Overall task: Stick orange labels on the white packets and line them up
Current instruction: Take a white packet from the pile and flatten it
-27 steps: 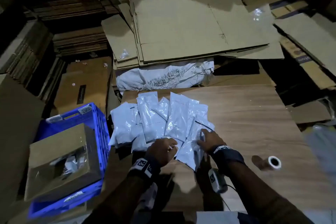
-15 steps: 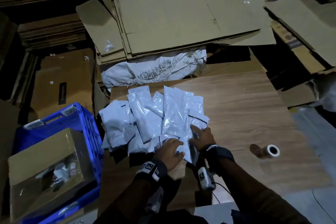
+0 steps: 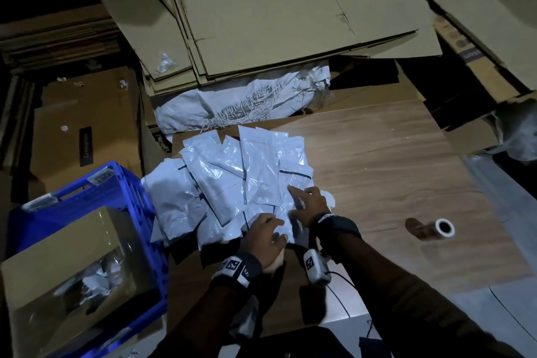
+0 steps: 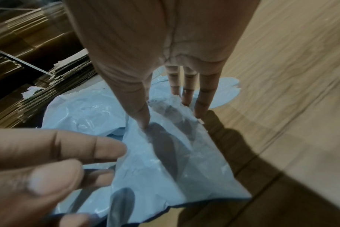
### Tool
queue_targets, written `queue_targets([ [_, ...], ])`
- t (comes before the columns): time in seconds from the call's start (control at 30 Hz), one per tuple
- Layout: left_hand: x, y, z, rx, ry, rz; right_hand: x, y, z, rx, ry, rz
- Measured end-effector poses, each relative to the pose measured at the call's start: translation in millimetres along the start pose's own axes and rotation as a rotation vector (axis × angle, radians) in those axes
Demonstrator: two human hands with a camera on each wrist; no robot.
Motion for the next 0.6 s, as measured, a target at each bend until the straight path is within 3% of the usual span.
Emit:
queue_targets([
  [0.3,-5,-23,-11,0.358,0.127,-0.005,20,0,-44,-0.22,0.004,-0.003],
  [0.6,6,-82,-53,0.447,0.198,-0.068,50,28,-108,-0.191,0.059,-0.016],
])
Point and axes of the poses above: each hand's wrist, its own x-axis away from the middle knuckle, its own y-axis out of the back of the hand, z = x × y, the point moved 9 cm from there along -x, towards the middle knuckle, and after that the axes turned 2 degrees about y, right-handed, at the moved point
